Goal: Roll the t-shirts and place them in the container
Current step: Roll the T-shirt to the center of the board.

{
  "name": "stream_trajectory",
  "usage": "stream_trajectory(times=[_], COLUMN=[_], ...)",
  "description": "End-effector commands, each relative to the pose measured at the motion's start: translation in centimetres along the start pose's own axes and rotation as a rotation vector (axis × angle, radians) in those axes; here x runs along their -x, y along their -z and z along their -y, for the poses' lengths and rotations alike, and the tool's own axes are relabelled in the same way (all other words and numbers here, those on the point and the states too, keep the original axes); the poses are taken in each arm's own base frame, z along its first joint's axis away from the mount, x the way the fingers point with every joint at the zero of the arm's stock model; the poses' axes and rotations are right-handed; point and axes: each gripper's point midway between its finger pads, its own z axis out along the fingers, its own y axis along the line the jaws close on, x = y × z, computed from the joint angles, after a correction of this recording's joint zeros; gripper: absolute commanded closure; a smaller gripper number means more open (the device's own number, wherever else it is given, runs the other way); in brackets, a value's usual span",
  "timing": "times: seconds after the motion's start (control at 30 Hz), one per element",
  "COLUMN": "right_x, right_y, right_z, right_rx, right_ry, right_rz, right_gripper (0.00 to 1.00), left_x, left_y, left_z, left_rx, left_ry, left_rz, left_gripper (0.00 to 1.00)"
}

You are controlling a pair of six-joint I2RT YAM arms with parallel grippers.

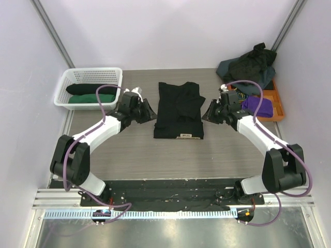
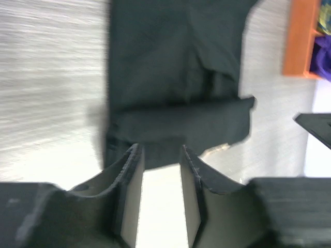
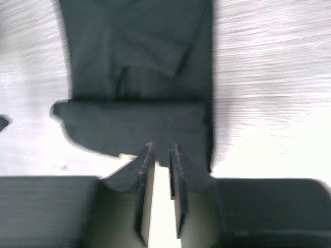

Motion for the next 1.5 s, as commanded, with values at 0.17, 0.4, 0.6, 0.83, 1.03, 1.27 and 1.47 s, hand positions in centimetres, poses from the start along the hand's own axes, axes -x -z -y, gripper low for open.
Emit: stream_trajectory(times=[0.17, 0.4, 0.6, 0.83, 1.03, 1.27, 1.47], right_x=[-3.7, -5.1, -5.8, -6.3, -6.5, -5.6, -4.8], right_y=[0.3, -1.9, -5.1, -8.7, -10.9, -10.2, -8.3], right_z=[-7.2, -8.0, -7.3, -5.9, -4.6, -2.6, -0.2], right_rx=[0.515, 0.569, 0.556, 0.511, 0.478, 0.432, 0.360], right_ry=[-0.036, -0.074, -0.103, -0.143, -0.181, -0.183, -0.186], right_rz=[-0.087, -0.143, -0.188, -0.234, -0.255, -0.230, -0.209], right_gripper=[0.99, 0.99, 0.99, 0.99, 0.99, 0.99, 0.99], left_x=[-4.7, -5.8, -5.8, -4.8, -5.0, -5.2, -4.6], left_y=[0.3, -2.5, -5.6, -8.1, -9.7, -10.1, -9.2], left_z=[6.4, 8.1, 6.9, 3.7, 0.5, -1.7, -2.3], left_rx=[-0.283, -0.348, -0.294, -0.229, -0.166, -0.118, -0.102], left_ry=[-0.052, -0.022, -0.022, 0.033, 0.065, 0.061, 0.063], left_rz=[-0.027, -0.083, -0.112, -0.121, -0.131, -0.115, -0.097], left_gripper=[0.76, 0.78, 0.80, 1.00, 1.00, 1.00, 1.00])
